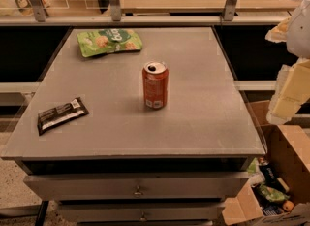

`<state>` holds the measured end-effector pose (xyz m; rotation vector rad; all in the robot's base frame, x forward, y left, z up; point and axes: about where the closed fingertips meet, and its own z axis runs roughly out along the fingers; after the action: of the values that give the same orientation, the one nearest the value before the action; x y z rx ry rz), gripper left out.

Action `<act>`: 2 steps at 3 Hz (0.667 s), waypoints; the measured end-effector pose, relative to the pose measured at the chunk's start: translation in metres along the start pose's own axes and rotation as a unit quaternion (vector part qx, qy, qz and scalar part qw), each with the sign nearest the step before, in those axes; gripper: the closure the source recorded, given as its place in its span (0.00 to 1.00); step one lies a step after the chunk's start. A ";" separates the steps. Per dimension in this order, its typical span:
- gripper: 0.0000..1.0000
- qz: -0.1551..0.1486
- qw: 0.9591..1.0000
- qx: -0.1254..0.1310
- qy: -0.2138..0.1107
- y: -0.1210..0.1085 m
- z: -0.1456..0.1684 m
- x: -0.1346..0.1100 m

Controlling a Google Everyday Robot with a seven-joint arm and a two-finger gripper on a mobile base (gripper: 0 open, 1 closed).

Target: Knock coke can over

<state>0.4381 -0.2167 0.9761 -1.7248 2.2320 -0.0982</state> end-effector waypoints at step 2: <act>0.00 0.005 1.000 0.005 -0.008 -0.002 -0.001 -0.002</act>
Offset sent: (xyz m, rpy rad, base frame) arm 0.0046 0.0011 -0.0025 0.0348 -0.0070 -0.0160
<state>0.4402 -0.2156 0.9775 -1.7038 2.2244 -0.0939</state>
